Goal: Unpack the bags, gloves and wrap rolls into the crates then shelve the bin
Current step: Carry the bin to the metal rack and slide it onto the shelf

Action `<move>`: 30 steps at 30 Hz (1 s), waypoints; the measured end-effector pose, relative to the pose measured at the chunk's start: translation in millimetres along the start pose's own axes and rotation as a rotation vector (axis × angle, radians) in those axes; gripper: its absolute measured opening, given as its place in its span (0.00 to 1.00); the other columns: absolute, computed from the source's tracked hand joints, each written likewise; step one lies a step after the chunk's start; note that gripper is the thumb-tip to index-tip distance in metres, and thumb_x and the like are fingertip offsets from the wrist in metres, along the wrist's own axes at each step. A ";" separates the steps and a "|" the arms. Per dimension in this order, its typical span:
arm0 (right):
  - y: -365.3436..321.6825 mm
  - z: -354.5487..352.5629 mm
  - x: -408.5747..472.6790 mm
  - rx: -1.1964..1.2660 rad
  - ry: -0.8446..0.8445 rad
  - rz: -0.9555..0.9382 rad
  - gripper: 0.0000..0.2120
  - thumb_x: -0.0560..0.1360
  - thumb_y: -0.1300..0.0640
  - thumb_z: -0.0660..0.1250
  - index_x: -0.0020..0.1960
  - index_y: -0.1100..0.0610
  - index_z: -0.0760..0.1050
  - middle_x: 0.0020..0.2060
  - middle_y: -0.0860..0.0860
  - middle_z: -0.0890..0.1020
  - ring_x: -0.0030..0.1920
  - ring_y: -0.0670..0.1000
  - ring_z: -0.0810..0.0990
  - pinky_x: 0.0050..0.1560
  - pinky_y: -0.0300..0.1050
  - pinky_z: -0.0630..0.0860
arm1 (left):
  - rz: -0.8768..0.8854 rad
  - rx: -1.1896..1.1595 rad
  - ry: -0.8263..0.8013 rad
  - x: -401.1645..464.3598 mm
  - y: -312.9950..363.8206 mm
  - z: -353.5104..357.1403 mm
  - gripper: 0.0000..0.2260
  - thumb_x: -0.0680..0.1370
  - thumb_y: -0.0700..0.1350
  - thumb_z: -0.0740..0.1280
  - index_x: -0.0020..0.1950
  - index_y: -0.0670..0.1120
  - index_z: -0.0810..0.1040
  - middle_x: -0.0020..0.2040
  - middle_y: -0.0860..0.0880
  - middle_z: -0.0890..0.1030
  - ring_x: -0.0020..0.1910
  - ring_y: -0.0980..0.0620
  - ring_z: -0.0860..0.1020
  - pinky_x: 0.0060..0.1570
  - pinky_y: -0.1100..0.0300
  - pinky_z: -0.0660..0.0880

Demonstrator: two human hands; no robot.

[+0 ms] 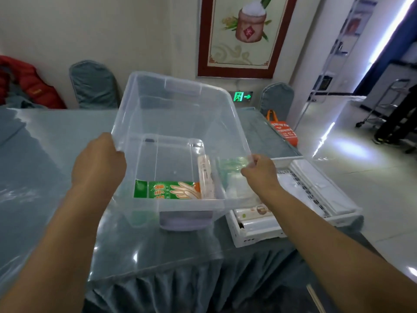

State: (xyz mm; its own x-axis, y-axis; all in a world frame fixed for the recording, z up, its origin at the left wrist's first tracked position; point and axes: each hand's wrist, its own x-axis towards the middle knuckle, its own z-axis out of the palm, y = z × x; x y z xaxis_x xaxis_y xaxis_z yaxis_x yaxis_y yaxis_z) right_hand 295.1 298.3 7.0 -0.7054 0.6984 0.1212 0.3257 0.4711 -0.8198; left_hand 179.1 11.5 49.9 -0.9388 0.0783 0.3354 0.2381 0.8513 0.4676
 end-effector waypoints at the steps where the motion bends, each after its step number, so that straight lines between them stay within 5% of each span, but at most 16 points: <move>1: 0.6 -15.7 0.3 0.013 0.031 0.001 0.08 0.67 0.68 0.66 0.37 0.56 0.72 0.29 0.48 0.72 0.31 0.48 0.71 0.31 0.41 0.67 | 0.028 -0.004 0.017 -0.4 15.6 -4.0 0.09 0.75 0.38 0.59 0.54 0.39 0.71 0.50 0.35 0.77 0.44 0.35 0.73 0.40 0.51 0.65; 6: 25.1 -109.5 -2.8 0.086 0.155 -0.008 0.08 0.68 0.67 0.67 0.45 0.58 0.77 0.38 0.54 0.80 0.40 0.56 0.78 0.43 0.48 0.77 | 0.189 -0.037 0.061 -19.8 109.2 -5.0 0.09 0.76 0.39 0.58 0.54 0.39 0.71 0.50 0.34 0.77 0.46 0.33 0.74 0.41 0.49 0.66; 11: 91.0 -220.4 -15.4 0.090 0.300 0.026 0.11 0.68 0.68 0.65 0.48 0.58 0.77 0.32 0.49 0.75 0.36 0.54 0.75 0.35 0.42 0.70 | 0.323 -0.113 0.022 -70.5 216.7 30.2 0.10 0.76 0.39 0.57 0.56 0.40 0.71 0.50 0.34 0.77 0.45 0.34 0.74 0.40 0.49 0.66; 23: 283.6 -497.1 -52.6 0.014 0.580 0.265 0.22 0.70 0.66 0.68 0.63 0.58 0.73 0.51 0.53 0.79 0.47 0.52 0.76 0.49 0.43 0.73 | 0.463 -0.448 -0.321 -221.0 494.2 165.6 0.14 0.74 0.38 0.62 0.59 0.40 0.71 0.51 0.32 0.79 0.49 0.33 0.77 0.54 0.43 0.74; 30: 380.9 -588.5 -58.8 0.020 0.672 0.437 0.22 0.71 0.65 0.69 0.64 0.58 0.73 0.55 0.54 0.79 0.47 0.50 0.75 0.49 0.41 0.70 | 0.620 -0.458 -0.404 -288.0 607.9 236.5 0.07 0.73 0.41 0.63 0.50 0.47 0.75 0.40 0.45 0.77 0.38 0.42 0.72 0.41 0.55 0.65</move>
State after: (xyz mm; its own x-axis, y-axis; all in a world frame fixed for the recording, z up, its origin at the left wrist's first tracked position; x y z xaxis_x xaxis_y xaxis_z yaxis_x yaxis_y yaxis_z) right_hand 831.2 753.8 17.1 0.0157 0.9955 0.0934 0.4692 0.0752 -0.8799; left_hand 535.3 629.2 44.1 -0.6024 0.7107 0.3634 0.7310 0.3083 0.6088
